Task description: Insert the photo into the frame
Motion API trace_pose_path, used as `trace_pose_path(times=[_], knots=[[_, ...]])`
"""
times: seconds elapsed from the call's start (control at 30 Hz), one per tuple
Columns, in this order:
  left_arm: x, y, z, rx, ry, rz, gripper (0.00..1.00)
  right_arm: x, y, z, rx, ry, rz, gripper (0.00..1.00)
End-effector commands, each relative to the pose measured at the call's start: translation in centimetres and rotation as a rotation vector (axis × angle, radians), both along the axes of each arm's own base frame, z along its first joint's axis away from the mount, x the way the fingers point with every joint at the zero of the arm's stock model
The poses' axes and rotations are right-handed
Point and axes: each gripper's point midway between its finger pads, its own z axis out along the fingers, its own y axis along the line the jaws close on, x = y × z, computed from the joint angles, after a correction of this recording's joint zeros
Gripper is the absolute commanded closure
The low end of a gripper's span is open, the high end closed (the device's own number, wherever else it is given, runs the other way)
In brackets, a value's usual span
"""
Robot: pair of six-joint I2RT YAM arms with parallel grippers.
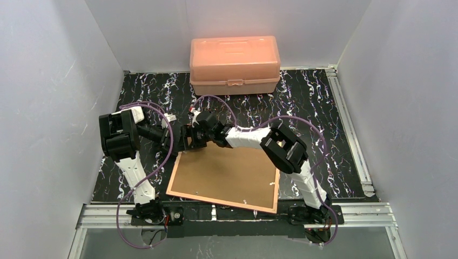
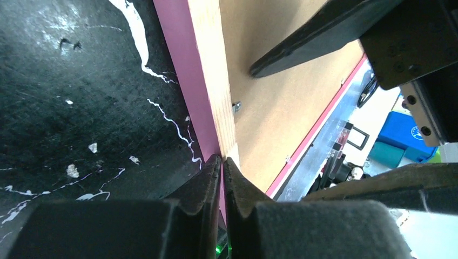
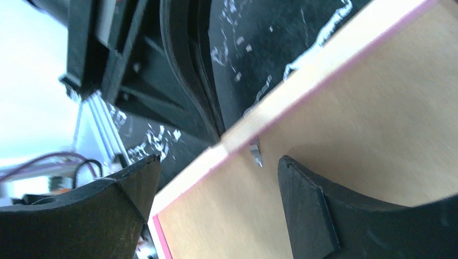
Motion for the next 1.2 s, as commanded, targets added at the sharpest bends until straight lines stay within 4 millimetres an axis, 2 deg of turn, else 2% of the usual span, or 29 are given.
trace_pose_path(times=[0.0,0.13,0.33,0.43,0.63,0.67,0.73,0.77,0.87,1.0,1.17], knots=[[1.3,0.0,2.2,-0.025,-0.075,-0.001,0.9,-0.3,-3.7,3.2,-0.123,-0.215,0.059,0.11],[1.7,0.6,4.4,-0.019,-0.125,0.004,0.79,-2.8,-8.3,3.4,-0.271,-0.372,0.135,0.09],[1.2,1.0,8.7,-0.034,-0.192,0.015,0.7,-11.7,-14.3,2.6,-0.437,-0.546,0.335,0.18],[0.6,1.2,10.8,-0.019,-0.24,0.018,0.65,-15.0,-16.2,2.0,-0.497,-0.63,0.37,0.24],[-1.3,1.5,14.5,0.049,-0.354,0.014,0.61,-17.8,-16.3,2.1,-0.47,-0.684,0.371,0.37],[-1.6,1.5,15.1,0.058,-0.369,0.016,0.58,-18.1,-16.2,1.7,-0.469,-0.691,0.377,0.39],[-2.3,1.6,15.8,0.08,-0.395,0.02,0.41,-18.9,-15.9,0.7,-0.473,-0.698,0.399,0.42],[-2.6,1.6,16.2,0.09,-0.413,0.024,0.38,-19.2,-15.8,0.3,-0.48,-0.704,0.411,0.43],[-3.3,1.7,17.3,0.109,-0.478,0.045,0.35,-20.3,-15.7,-1.2,-0.513,-0.726,0.45,0.45],[-3.7,1.7,18.7,0.143,-0.564,0.079,0.24,-21.6,-15.7,-2.5,-0.53,-0.743,0.488,0.45],[-4.0,1.4,19.5,0.137,-0.564,0.105,0.22,-21.7,-16.3,-3.7,-0.549,-0.752,0.481,0.46]])
